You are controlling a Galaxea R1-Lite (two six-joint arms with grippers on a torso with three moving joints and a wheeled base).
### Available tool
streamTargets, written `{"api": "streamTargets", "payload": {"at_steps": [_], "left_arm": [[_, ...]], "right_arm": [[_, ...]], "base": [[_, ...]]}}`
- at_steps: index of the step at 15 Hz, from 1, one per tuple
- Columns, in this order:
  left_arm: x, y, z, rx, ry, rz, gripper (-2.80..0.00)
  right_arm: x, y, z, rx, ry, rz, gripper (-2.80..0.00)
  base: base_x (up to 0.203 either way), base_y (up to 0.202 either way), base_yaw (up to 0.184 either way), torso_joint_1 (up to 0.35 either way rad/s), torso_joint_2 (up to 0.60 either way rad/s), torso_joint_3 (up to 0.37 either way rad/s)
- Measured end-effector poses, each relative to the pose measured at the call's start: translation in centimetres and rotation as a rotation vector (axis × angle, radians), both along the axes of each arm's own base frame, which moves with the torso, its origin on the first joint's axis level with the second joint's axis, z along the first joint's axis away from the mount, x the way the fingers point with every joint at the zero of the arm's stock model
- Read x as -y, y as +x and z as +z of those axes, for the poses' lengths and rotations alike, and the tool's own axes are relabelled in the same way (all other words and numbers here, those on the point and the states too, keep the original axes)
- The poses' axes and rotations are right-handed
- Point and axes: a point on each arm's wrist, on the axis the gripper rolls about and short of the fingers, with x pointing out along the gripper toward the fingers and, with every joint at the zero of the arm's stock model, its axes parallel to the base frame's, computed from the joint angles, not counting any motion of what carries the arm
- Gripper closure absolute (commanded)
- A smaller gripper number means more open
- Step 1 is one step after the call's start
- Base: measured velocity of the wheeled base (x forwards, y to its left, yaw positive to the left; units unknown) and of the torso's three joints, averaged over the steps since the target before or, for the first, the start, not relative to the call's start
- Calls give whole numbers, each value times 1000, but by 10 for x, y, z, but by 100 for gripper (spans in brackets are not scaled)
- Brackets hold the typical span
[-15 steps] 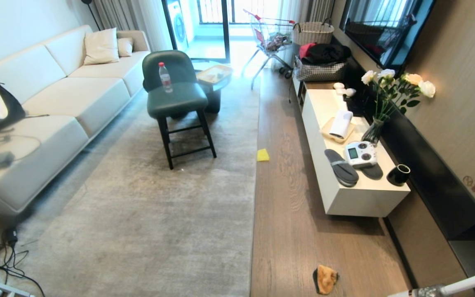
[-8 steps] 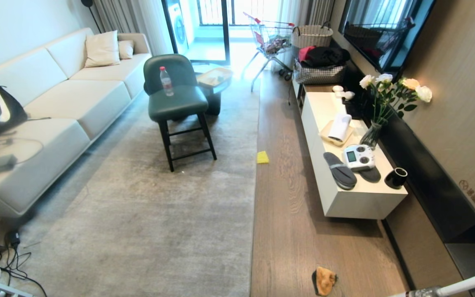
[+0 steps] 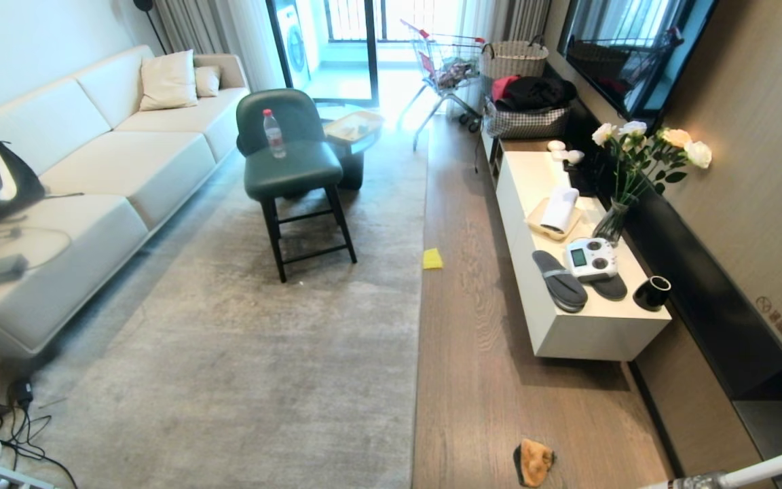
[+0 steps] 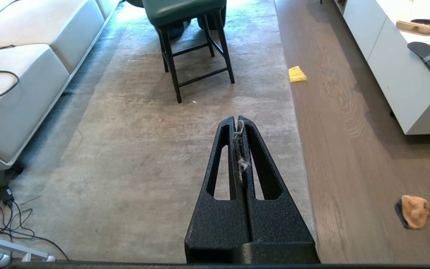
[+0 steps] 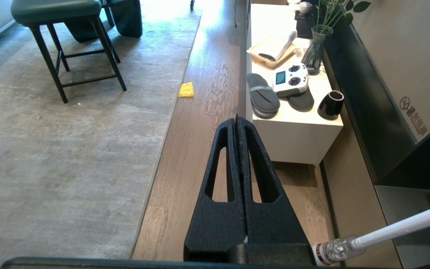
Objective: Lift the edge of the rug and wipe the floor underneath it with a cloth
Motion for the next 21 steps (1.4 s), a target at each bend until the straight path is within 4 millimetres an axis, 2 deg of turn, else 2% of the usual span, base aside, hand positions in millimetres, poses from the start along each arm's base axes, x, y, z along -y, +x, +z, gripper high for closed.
{"api": "streamTargets", "payload": {"at_steps": [21], "left_arm": [[0,0,0,0,0,0,0]], "right_arm": [[1,0,0,0,1,-36,0]], "base": [[0,0,0,0,0,0]]}}
